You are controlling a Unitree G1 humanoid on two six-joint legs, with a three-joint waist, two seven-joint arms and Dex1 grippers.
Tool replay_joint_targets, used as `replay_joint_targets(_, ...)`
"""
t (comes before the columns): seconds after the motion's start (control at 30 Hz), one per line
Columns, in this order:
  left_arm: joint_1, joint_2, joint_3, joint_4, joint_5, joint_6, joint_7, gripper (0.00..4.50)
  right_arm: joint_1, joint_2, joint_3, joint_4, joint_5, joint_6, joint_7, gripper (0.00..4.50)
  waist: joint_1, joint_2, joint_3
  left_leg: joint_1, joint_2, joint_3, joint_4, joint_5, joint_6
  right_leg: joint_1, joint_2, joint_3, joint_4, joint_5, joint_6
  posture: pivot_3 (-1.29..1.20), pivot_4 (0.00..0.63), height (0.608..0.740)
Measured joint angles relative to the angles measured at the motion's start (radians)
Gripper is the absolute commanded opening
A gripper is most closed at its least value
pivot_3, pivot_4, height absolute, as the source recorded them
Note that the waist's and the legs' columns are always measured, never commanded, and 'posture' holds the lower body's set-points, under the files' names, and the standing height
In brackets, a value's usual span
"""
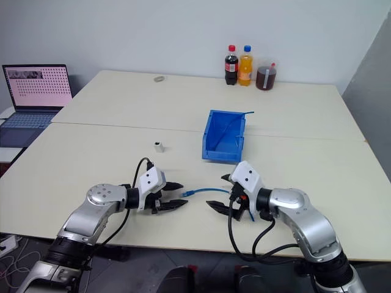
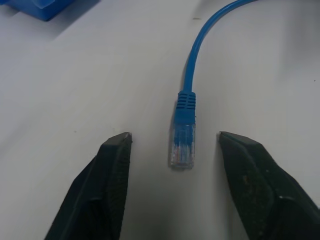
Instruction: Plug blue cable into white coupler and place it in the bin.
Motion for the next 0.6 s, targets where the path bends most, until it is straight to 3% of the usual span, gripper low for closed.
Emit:
replay_joint_targets(0.33,0.001,0.016,0.000,0.001,0.004,-0.003,-0.025,0.27,0.008,0.019,-0.073,-0.019,0.064,0.001,-0.057,4.49,-0.019,0.000,-0.001,0.000,0.000,0.000,0.000,0.000,0.000,0.000,0.000,0.000,0.000,0.000,0.000,0.00,0.150,0.740)
replay_joint_targets(0.6,-0.007,-0.001,0.026,-0.043,-0.113,0.170,-0.054,0.25,0.040,0.004,-0.142,-0.092,0.167,0.016,-0.069,4.49,-0.020,0.000,0.000,-0.002,0.000,0.000,-0.002,0.000,0.000,-0.002,0.001,0.000,0.000,0.000,0.000,0.00,0.150,0.740)
